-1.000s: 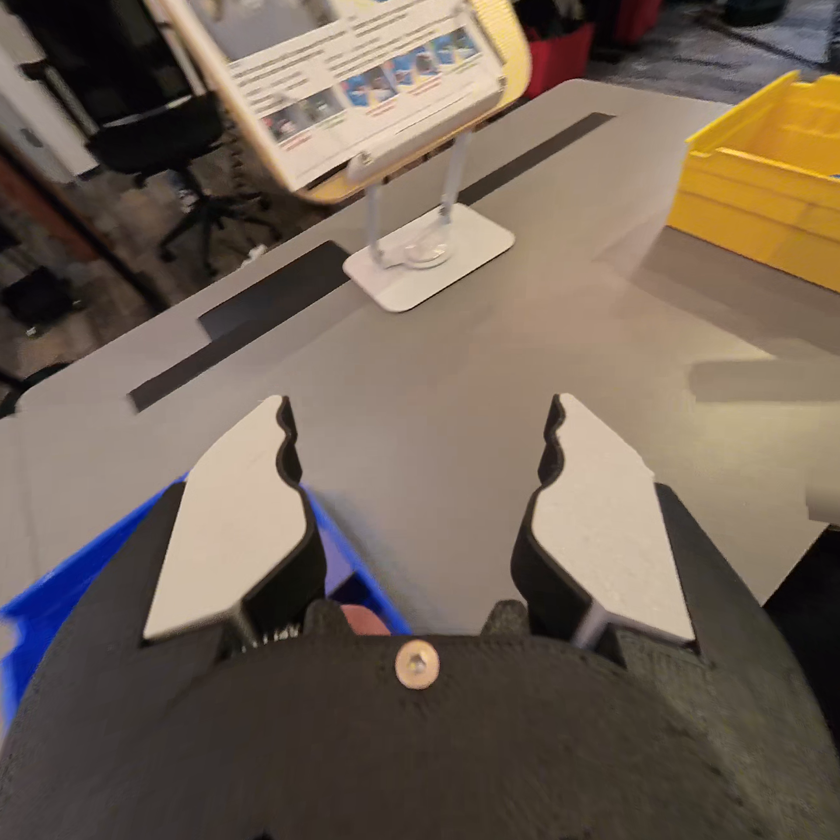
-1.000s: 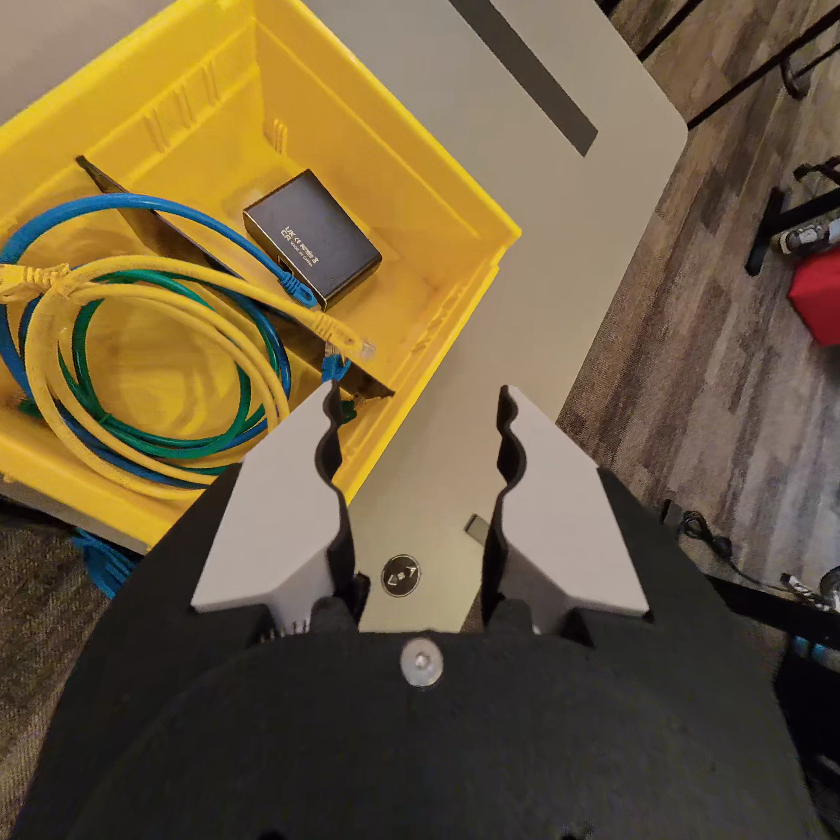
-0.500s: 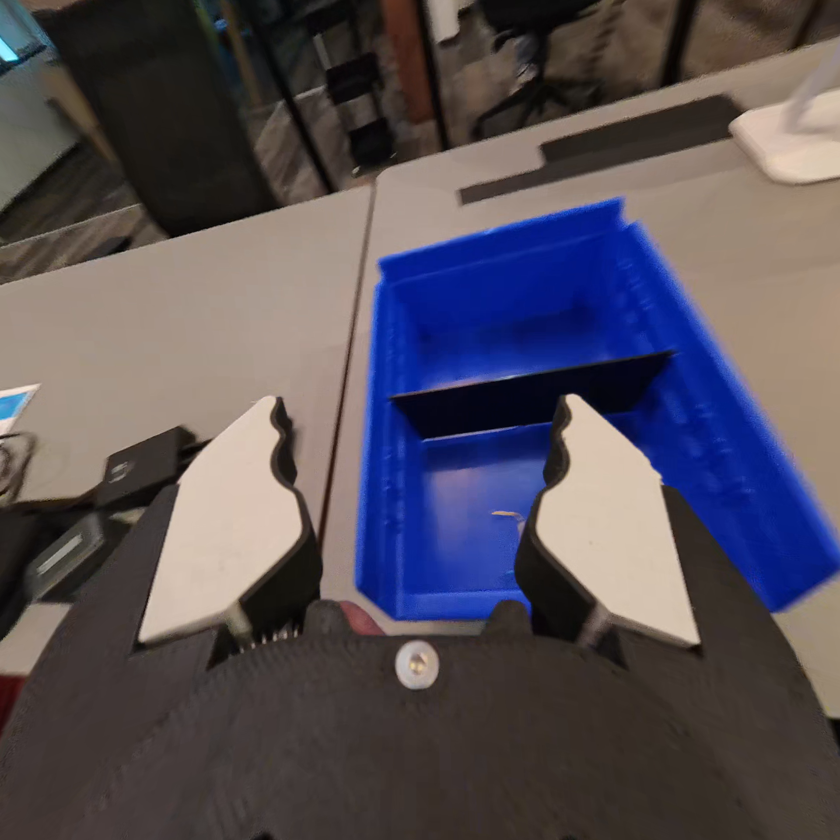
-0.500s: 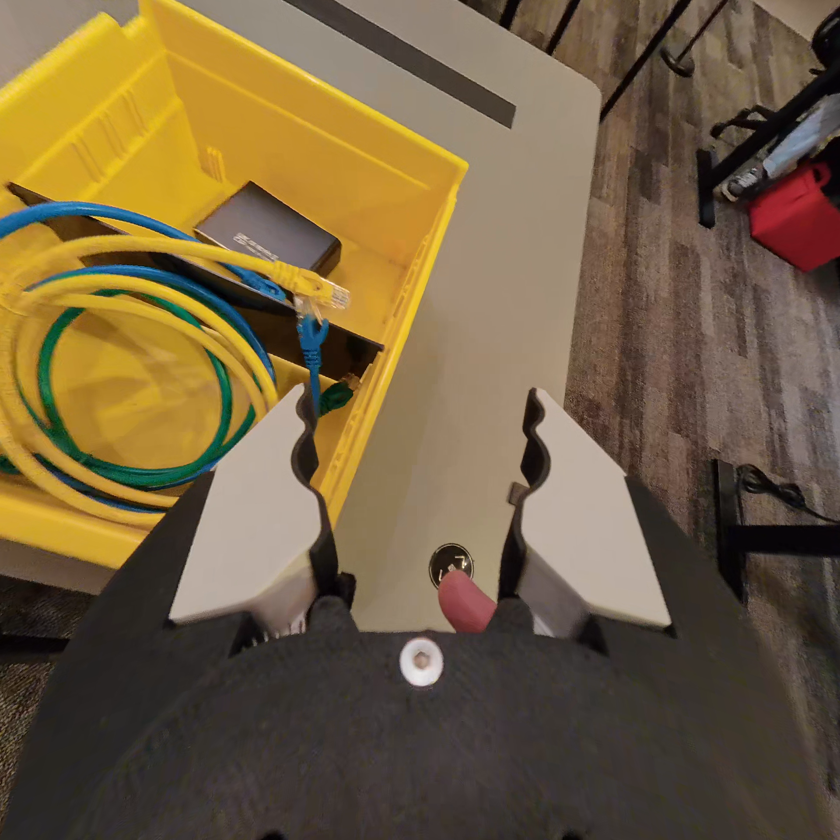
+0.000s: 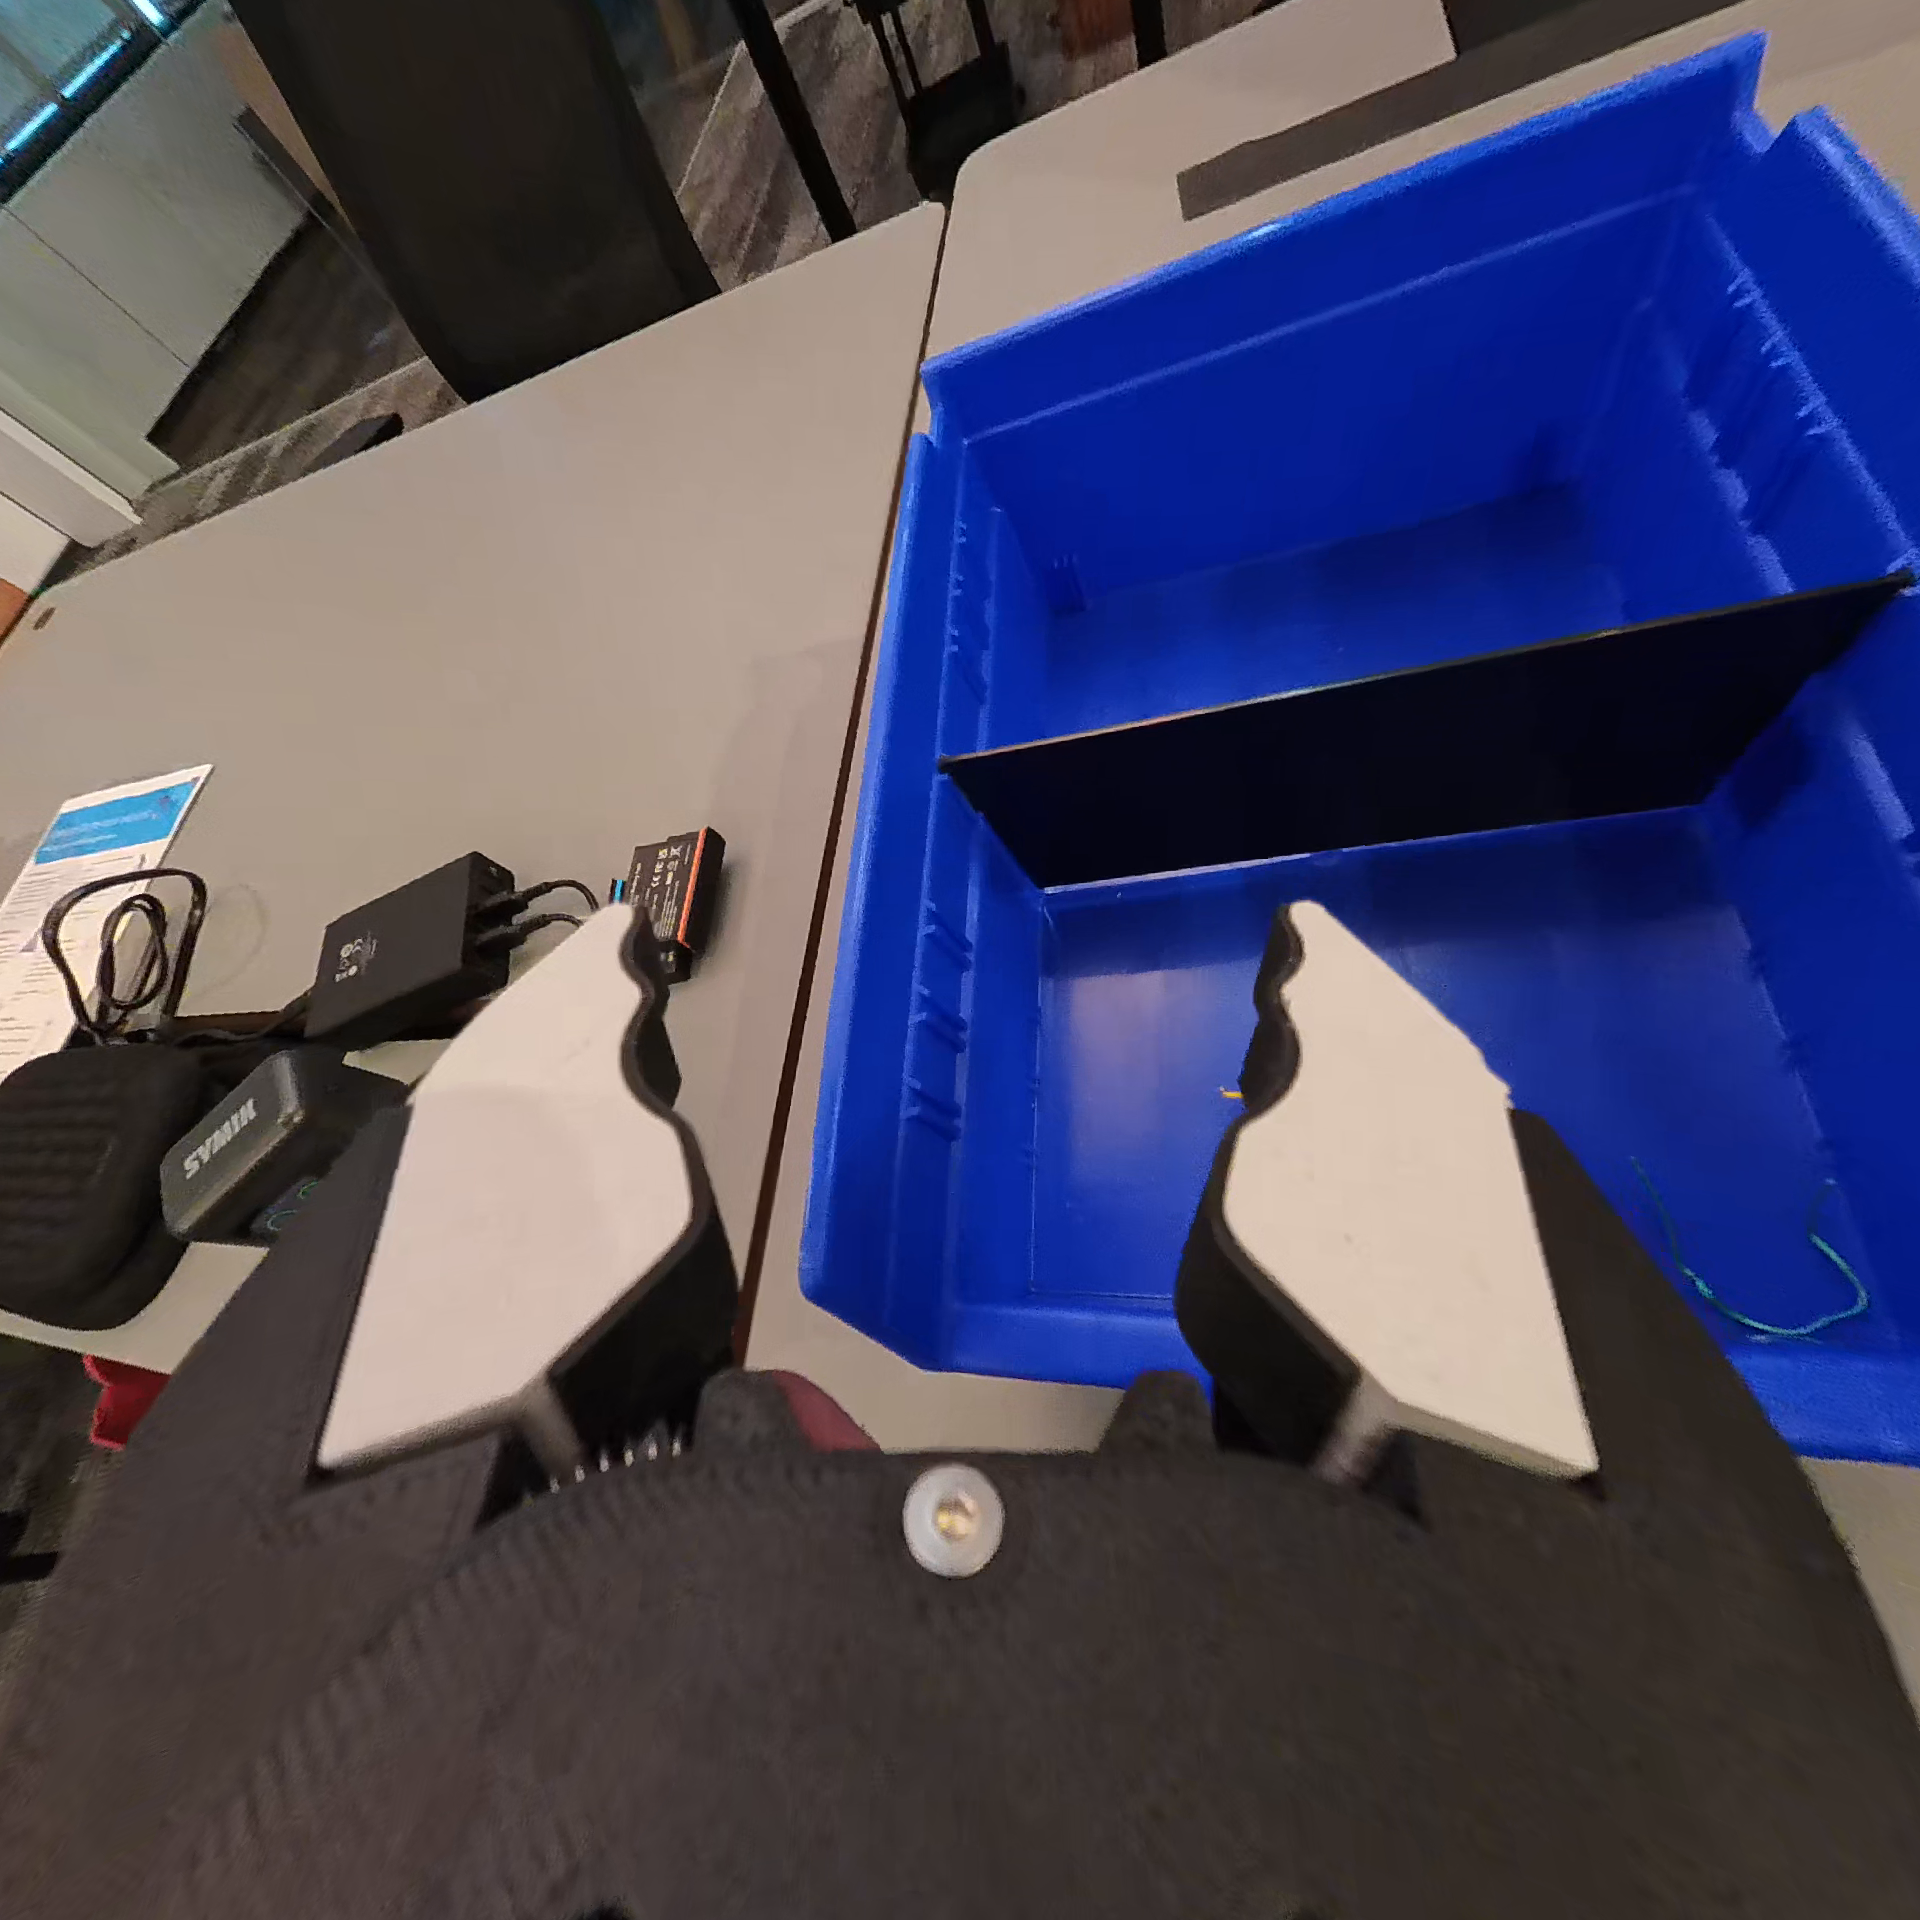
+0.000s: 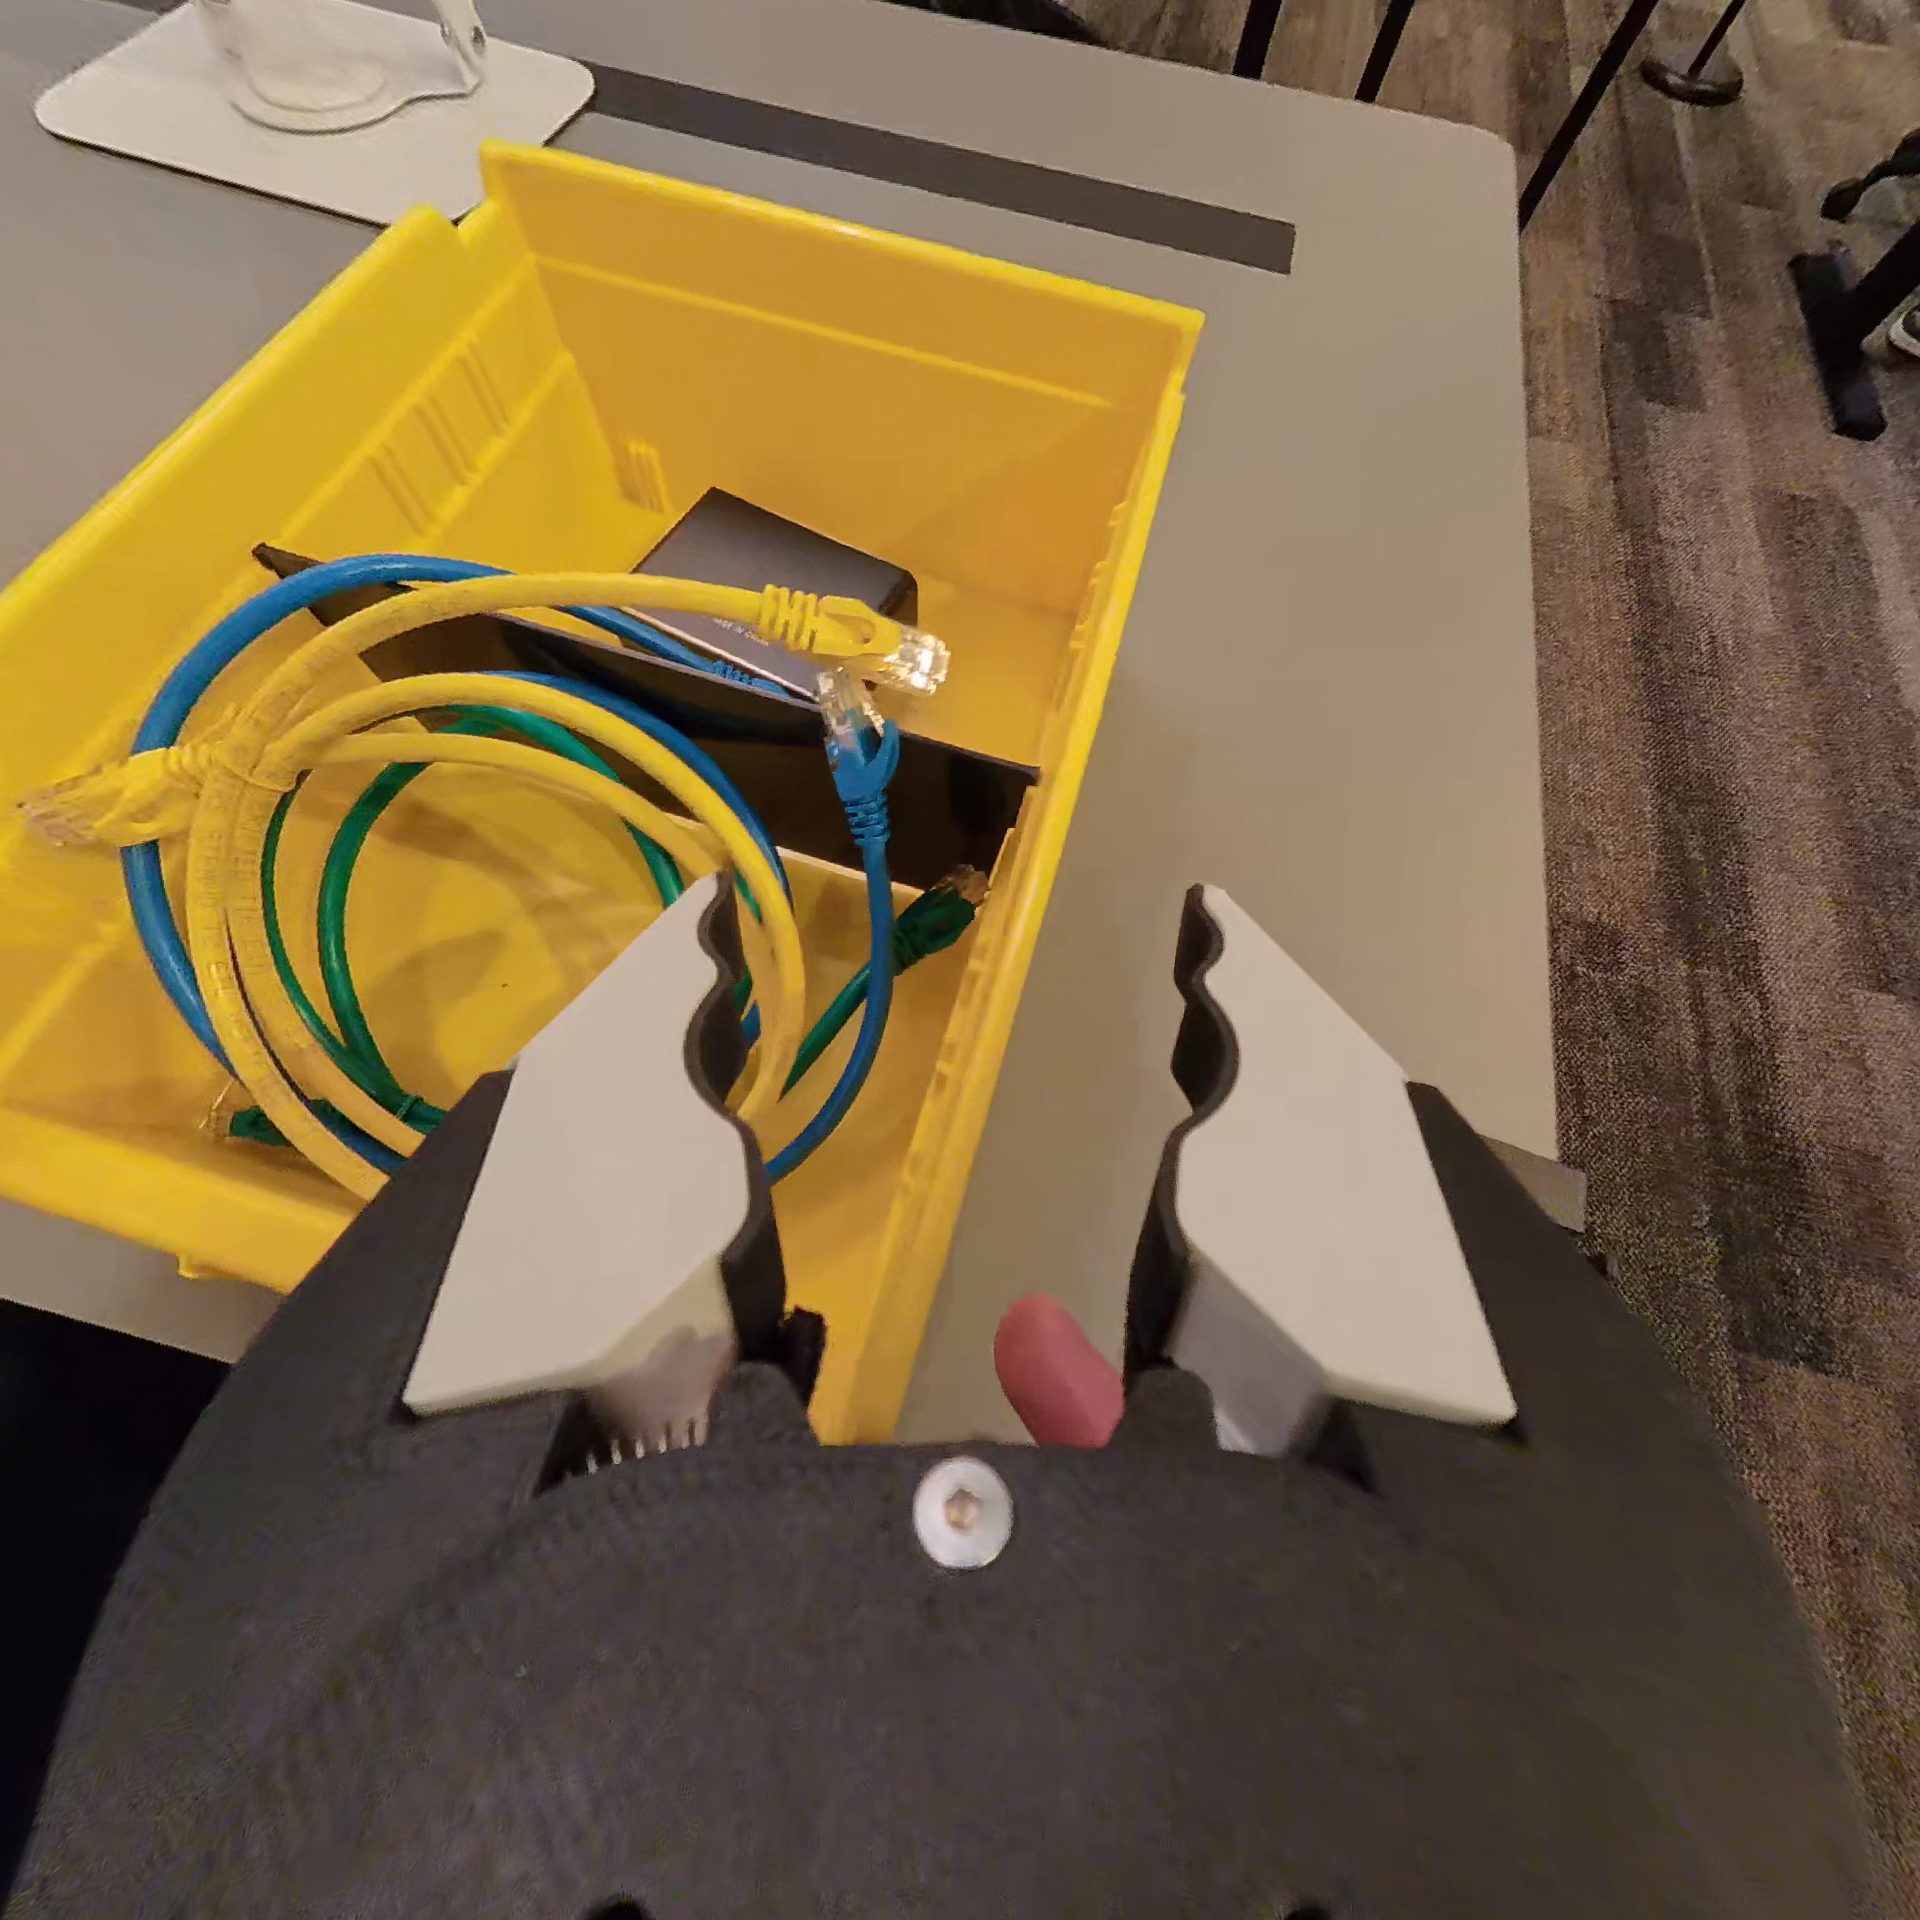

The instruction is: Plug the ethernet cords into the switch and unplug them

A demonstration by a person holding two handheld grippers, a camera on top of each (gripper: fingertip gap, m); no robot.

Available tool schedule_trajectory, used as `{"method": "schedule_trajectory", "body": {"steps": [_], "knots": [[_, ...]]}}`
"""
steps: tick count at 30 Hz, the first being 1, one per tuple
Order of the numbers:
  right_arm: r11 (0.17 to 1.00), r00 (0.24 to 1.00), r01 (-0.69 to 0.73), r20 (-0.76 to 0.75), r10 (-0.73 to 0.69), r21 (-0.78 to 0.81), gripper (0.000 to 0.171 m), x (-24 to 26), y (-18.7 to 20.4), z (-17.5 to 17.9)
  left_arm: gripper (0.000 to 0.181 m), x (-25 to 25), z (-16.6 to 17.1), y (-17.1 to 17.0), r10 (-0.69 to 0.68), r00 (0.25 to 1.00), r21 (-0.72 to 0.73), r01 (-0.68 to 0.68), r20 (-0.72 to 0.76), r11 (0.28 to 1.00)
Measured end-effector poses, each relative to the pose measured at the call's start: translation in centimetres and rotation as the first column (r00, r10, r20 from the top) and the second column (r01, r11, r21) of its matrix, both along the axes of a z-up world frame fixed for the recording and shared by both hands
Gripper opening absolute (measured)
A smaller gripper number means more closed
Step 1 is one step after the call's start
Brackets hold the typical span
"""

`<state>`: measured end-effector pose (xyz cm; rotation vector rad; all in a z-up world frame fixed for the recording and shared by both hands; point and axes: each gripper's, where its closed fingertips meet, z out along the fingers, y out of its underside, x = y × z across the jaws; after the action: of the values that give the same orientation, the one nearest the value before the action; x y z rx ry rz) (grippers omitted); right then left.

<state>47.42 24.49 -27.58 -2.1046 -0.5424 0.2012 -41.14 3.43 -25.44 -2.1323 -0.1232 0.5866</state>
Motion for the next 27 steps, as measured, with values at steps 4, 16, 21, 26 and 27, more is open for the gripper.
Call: {"method": "schedule_trajectory", "body": {"steps": [4, 16, 21, 26, 27], "knots": [[1.0, 0.999, -0.01, 0.04, 0.01, -0.003, 0.075, -0.7, 0.2, -1.0, 0.106, -0.1, -0.4, 0.1, 0.014, 1.0, 0.004, -0.014, 0.005, 1.0], [1.0, 0.989, -0.014, 0.146, 0.013, 0.01, 0.063, -1.5, 1.0, -2.0, 0.087, -1.5, -3.5, -1.6, 0.071, 0.994, -0.077, -0.065, 0.078, 0.995], [1.0, 0.986, -0.019, 0.167, 0.016, 0.019, 0.06, -1.7, 1.3, -2.0, 0.078, -1.6, -5.3, -1.6, 0.065, 0.986, -0.104, -0.049, 0.151, 0.993], [0.999, 0.983, -0.027, 0.185, 0.021, 0.03, 0.056, -2.2, 1.8, -2.0, 0.076, -2.8, -4.9, -2.1, 0.097, 0.98, -0.095, -0.082, 0.175, 0.992], [0.999, 0.982, -0.03, 0.19, 0.023, 0.033, 0.055, -2.3, 1.9, -2.0, 0.075, -3.5, -4.2, -2.3, 0.115, 0.975, -0.047, -0.107, 0.189, 0.993]]}}
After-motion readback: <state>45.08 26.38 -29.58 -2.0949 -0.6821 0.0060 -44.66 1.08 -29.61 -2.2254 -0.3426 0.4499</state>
